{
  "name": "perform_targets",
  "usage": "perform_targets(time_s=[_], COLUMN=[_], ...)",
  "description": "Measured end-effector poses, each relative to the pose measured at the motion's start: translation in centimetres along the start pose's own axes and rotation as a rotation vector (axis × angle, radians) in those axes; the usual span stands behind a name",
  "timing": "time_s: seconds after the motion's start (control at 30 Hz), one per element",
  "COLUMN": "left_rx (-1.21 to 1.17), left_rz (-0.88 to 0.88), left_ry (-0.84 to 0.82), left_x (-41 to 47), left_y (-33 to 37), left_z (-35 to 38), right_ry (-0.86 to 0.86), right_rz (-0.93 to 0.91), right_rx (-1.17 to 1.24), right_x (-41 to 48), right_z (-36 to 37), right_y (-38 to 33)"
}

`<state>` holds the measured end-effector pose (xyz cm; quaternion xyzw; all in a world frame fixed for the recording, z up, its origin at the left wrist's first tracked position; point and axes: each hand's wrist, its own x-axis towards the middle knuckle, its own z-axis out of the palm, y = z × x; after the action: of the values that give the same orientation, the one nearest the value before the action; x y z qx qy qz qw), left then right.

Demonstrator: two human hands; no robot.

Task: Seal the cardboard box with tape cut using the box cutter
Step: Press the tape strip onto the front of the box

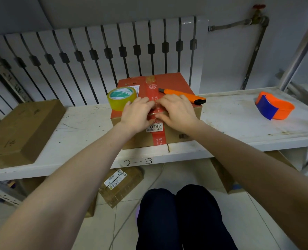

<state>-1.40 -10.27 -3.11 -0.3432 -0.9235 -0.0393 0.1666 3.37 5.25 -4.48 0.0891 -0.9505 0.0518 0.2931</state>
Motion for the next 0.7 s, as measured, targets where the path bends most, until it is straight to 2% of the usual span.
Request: perform_targets(time_s=[0.07,0.23,0.4,0.57,0.7], left_rx=[-0.007,0.048,0.070,0.022,-0.008], left_rz=[-0.014,-0.010,-0.006,-0.039,-0.043], left_ry=[0.016,0.018,-0.032,-0.061,-0.077], left_x=[-0.1,-0.2,-0.3,-0.7,-0.5], left_y=[-0.1,0.1,-0.5,-1.3,-1.0], left_z=[0.2,0.1,-0.2,-0.6,-0.7], right_ry=[-0.013,0.136,0.101,0.173,0.205], right_rz=[-0.041,-0.033,-0.111,0.055,0.011], right_rx=[-0.072,-0.157,-0.148,-0.075,-0.096], right_x=[-0.2,-1.4,-1.5,0.0,-0.1], right_z=[1.2,3.3,2.8,2.8,3.5], right_y=[0.9,0.9,1.6,-0.3,-0.3])
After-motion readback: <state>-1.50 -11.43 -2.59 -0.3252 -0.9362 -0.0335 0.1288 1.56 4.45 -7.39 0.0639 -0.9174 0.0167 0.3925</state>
